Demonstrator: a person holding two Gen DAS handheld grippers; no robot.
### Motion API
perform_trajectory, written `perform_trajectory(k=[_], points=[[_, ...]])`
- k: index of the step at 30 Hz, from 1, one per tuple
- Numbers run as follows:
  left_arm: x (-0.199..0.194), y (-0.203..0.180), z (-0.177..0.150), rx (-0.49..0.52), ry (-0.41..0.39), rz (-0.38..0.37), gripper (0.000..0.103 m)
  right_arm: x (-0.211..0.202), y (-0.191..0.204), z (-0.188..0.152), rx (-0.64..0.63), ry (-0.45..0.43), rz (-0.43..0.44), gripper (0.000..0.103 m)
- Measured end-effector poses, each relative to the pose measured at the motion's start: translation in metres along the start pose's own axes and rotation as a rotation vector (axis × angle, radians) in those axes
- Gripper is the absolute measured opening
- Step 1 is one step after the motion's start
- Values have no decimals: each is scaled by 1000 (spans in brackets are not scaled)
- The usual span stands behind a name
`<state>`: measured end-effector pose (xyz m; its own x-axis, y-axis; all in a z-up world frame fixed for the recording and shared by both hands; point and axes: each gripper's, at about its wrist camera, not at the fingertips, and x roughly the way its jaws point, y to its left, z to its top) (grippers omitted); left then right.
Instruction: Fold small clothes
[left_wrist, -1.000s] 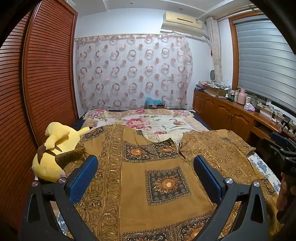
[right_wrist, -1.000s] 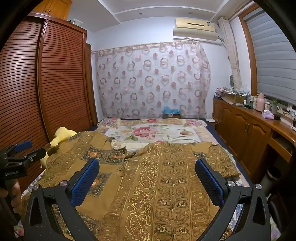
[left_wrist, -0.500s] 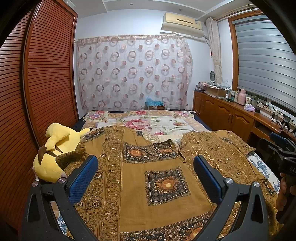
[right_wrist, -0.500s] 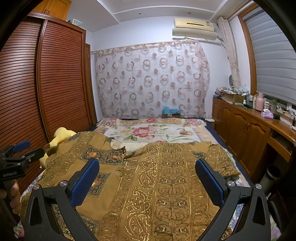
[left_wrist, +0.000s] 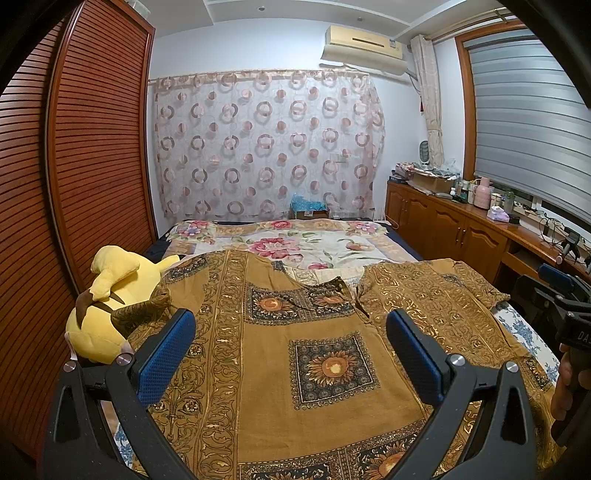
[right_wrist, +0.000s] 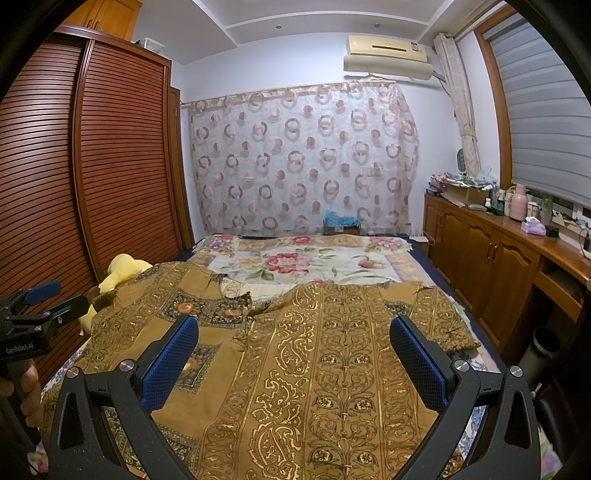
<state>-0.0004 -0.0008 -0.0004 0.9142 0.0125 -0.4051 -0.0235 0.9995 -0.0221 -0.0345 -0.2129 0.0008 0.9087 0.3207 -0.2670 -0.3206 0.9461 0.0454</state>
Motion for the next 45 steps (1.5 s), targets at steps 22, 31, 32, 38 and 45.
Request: perform_trajectory(k=[22, 31, 32, 38, 45], points=[[0, 0, 0, 1, -2, 0, 103, 0, 2, 1, 2, 1, 2, 103], [-1, 0, 0, 1, -4, 0, 103, 0, 2, 1, 2, 1, 3, 103], [-1, 0, 0, 1, -5, 1, 103, 0, 2, 1, 2, 1, 3, 103], [-1, 0, 0, 1, -5, 0, 103, 0, 2, 1, 2, 0, 2, 103], [-4, 0, 5, 1, -6, 1, 103, 0, 3, 1, 2, 2, 2, 103]])
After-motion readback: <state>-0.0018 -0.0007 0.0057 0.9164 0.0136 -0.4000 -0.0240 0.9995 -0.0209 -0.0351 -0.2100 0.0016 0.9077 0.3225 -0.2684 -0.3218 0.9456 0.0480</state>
